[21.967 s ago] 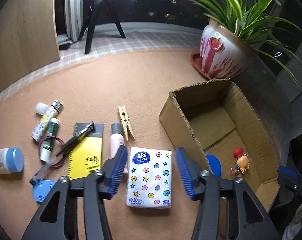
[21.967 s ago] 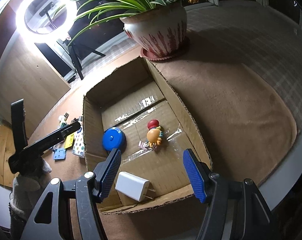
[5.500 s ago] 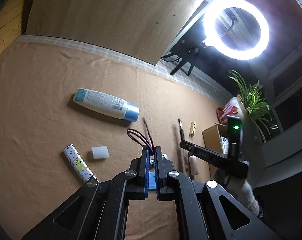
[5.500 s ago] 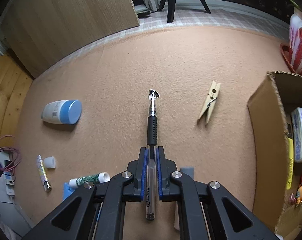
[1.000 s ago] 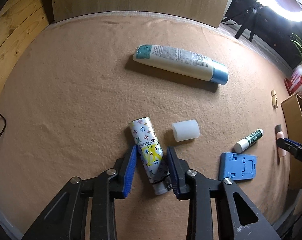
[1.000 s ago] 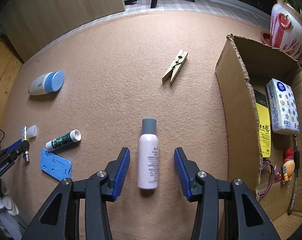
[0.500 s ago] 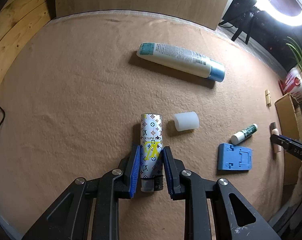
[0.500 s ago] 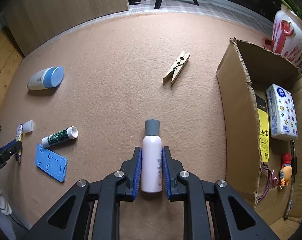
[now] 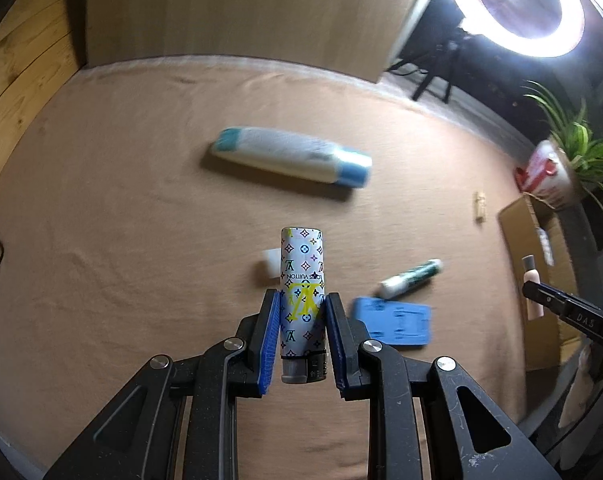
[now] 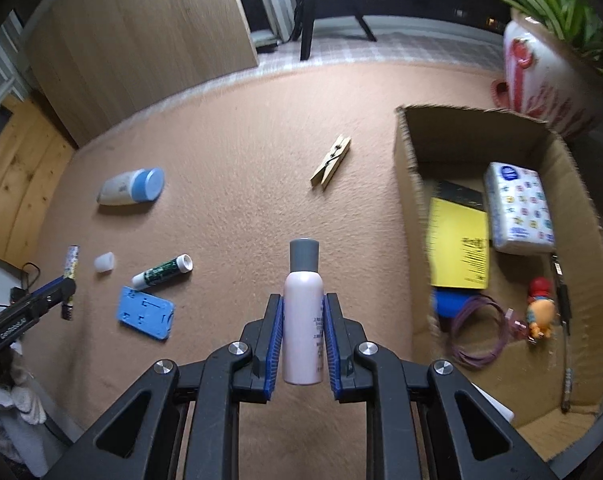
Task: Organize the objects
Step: 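Lift the tube and spray bottle and carry both over the box, then open both grippers to drop the tube and spray bottle, then withdraw, then grasp the blue-capped lotion bottle with the right gripper while the left steadies it, then carry the lotion bottle into the box and open the right gripper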
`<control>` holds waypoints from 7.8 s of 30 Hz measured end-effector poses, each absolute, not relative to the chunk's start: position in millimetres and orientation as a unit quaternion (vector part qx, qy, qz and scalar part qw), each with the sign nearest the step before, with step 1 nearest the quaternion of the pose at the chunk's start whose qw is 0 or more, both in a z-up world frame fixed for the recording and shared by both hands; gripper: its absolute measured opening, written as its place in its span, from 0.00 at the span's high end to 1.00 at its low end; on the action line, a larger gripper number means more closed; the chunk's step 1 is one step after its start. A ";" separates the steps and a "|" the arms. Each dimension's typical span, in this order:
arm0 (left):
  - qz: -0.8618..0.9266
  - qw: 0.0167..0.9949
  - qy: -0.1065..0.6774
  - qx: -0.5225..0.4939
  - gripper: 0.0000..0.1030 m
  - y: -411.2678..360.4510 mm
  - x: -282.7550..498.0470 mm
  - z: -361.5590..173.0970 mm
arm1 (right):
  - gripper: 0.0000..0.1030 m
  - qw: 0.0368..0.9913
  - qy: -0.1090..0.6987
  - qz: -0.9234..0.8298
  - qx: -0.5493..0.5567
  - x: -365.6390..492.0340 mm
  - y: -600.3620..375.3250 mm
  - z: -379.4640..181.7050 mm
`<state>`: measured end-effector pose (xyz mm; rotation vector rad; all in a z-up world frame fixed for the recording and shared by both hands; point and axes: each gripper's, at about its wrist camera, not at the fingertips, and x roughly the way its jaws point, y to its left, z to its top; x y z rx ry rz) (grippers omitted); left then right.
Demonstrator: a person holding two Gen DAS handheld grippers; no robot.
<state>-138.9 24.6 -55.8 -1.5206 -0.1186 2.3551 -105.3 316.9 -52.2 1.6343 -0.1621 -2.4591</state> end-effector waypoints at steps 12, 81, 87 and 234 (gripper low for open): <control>0.812 0.277 -0.002 -0.514 0.76 148.4 -125.2 -31.2 | 0.83 0.056 -0.074 -0.852 0.516 -72.7 378.5 -15.3; 0.794 0.304 0.004 -0.526 0.47 174.7 -117.8 -23.7 | 0.50 0.099 -0.104 -0.845 0.516 -69.3 357.0 -16.2; 0.806 0.263 -0.006 -0.529 0.47 120.1 -145.4 -30.0 | 0.50 0.122 -0.094 -0.837 0.525 -71.1 323.1 -21.4; 0.754 0.423 0.001 -0.503 0.35 287.5 -73.5 0.7 | 0.48 0.048 -0.185 -0.851 0.489 -69.5 421.6 -0.5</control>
